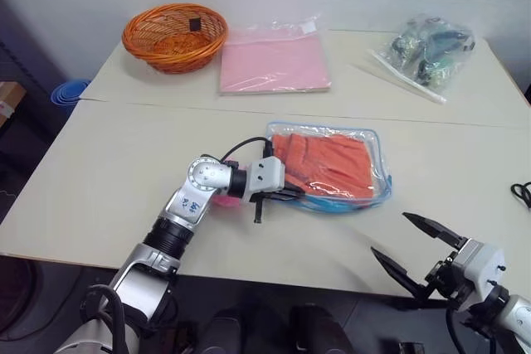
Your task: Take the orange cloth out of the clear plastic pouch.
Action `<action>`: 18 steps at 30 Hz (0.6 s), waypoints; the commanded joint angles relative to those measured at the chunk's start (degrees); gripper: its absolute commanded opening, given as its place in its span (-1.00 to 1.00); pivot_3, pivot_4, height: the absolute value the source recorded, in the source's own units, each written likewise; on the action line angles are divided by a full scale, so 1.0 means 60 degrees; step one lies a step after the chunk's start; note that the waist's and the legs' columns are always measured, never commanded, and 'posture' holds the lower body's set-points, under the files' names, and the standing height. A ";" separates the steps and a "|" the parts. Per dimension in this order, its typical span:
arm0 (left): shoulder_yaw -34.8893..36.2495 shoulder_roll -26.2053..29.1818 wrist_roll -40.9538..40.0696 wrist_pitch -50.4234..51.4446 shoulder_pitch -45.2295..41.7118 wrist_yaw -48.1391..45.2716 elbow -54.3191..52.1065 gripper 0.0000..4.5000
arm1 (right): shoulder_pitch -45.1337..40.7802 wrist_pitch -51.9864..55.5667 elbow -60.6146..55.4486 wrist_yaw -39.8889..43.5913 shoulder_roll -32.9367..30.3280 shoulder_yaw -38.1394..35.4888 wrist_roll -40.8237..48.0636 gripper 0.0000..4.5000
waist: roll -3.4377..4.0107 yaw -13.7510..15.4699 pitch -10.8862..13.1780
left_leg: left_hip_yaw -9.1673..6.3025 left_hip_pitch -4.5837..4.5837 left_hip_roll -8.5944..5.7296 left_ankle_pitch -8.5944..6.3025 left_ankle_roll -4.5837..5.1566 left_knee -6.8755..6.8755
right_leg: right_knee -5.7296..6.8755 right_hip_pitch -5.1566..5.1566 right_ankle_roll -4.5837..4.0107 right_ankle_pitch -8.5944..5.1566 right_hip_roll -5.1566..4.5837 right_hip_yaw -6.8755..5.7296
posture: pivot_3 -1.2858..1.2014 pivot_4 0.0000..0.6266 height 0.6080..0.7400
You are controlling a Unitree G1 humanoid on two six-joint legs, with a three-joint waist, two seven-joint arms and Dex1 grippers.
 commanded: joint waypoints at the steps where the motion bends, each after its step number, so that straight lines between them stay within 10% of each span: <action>1: 0.0584 -0.0327 -0.0758 0.0635 -0.0238 0.0166 -0.0217 -0.99 | 0.0044 -0.0188 -0.0234 0.0043 0.0067 0.0086 0.0128 1.00 | 0.0000 0.0014 0.0000 | -0.0001 0.0000 0.0000 0.0000 0.0000 0.0001 | 0.0001 0.0000 0.0000 0.0000 0.0000 0.0000 | 0.03 -0.52 1.00; 18: 0.1643 -0.0729 -0.2659 0.4186 -0.0506 0.0403 -0.0980 -0.99 | -0.3106 0.3079 -0.1210 -0.1854 -0.0457 0.2555 -0.1532 1.00 | -0.0002 -0.0007 0.0001 | -0.0005 -0.0004 0.0000 0.0009 -0.0014 0.0011 | 0.0007 -0.0011 -0.0001 0.0000 0.0000 0.0000 | 0.03 -0.52 1.00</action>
